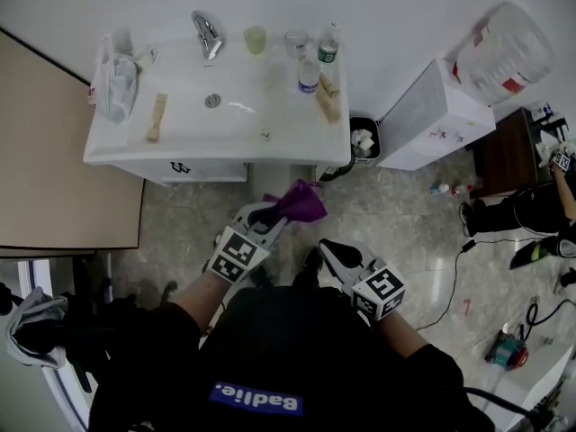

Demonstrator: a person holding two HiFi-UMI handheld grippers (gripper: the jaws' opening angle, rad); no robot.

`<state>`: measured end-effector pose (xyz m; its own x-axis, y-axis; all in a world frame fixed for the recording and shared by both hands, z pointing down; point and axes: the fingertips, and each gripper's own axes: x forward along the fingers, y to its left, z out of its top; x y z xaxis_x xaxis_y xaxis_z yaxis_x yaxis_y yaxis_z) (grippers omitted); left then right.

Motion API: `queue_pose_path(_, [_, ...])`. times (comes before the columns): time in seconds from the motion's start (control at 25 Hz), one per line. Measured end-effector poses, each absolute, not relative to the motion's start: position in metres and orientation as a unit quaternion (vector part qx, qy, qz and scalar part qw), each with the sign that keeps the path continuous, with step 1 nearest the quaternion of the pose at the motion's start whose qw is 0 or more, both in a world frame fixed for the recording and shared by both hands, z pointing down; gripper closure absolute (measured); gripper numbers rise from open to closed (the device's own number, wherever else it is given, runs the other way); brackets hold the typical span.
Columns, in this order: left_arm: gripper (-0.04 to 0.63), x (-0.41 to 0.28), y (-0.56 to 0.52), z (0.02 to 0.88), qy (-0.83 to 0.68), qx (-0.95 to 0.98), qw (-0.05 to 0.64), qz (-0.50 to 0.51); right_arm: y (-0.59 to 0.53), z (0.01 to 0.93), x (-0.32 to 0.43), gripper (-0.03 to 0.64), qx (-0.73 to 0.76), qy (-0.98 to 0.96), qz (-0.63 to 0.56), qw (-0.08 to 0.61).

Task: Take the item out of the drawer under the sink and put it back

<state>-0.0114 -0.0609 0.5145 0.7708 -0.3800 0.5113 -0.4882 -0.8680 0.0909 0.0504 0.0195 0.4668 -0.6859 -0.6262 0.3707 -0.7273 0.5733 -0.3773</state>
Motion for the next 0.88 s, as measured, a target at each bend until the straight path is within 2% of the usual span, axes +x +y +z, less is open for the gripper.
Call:
queue_pose_path(0.4, [0.515,0.008,-0.093,0.614,-0.209,0.909,0.085,0.349,0.019,0.495,0.078,0.615,0.377,-0.874,0.283,0.119])
queue_pose_path(0.88, [0.515,0.023,-0.146,0.761,-0.177,0.870,0.093,0.450,0.025,0.552,0.118,0.615,0.381,-0.842,0.345,0.165])
